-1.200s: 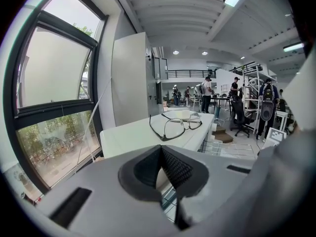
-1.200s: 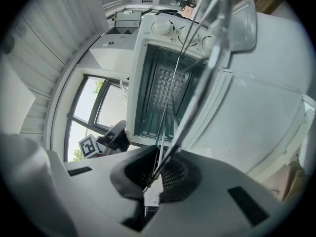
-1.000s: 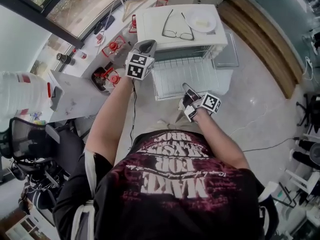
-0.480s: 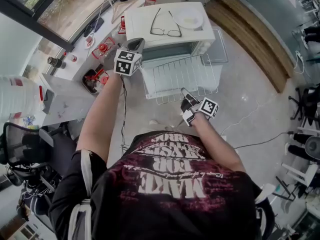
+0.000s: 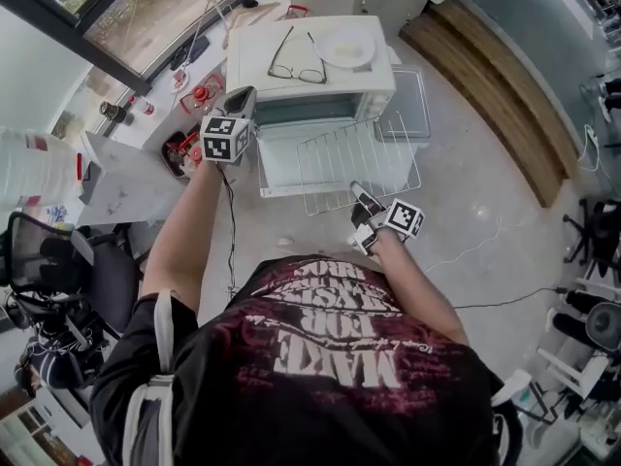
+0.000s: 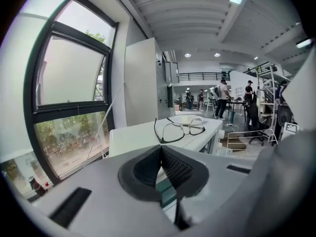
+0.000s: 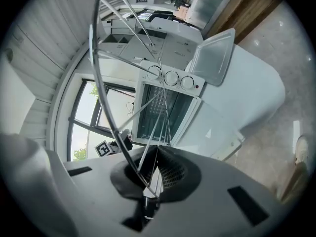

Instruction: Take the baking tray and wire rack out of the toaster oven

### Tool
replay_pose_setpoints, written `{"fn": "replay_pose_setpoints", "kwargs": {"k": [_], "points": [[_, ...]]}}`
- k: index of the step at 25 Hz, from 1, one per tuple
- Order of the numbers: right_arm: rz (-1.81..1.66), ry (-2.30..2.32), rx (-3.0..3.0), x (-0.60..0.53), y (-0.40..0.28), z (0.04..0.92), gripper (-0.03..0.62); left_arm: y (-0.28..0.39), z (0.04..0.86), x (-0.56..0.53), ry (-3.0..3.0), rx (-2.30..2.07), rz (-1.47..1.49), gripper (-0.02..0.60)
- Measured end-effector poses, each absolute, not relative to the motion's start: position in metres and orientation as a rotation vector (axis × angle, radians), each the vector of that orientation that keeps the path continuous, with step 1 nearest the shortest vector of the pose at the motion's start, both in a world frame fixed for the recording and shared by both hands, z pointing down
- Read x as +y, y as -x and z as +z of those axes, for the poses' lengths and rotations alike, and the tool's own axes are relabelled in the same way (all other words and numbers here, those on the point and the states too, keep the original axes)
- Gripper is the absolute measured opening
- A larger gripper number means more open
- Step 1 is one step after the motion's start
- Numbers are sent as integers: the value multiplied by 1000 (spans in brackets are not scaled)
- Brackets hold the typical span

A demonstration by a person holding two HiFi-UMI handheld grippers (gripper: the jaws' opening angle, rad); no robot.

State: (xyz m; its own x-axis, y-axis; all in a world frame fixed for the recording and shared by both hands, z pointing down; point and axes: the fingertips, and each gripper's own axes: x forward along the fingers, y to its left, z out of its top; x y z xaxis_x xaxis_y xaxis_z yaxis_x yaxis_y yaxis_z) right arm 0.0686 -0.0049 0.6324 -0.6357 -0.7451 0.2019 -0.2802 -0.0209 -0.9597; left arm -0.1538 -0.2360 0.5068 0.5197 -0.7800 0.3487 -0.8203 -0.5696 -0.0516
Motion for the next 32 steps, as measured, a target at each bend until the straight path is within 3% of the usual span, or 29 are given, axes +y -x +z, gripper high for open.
{"fn": "replay_pose_setpoints", "kwargs": {"k": [12, 19, 32], "points": [[-1724, 990, 2086, -10, -160, 615, 6, 72, 483, -131, -2444, -1580, 153, 6], [-1801, 950, 2168, -3, -200, 620, 6, 25, 465, -103, -2427, -1611, 104, 6], [-1785, 1027, 2061, 0, -228, 616, 6, -2, 450, -102, -2570, -1499, 213, 6]]}}
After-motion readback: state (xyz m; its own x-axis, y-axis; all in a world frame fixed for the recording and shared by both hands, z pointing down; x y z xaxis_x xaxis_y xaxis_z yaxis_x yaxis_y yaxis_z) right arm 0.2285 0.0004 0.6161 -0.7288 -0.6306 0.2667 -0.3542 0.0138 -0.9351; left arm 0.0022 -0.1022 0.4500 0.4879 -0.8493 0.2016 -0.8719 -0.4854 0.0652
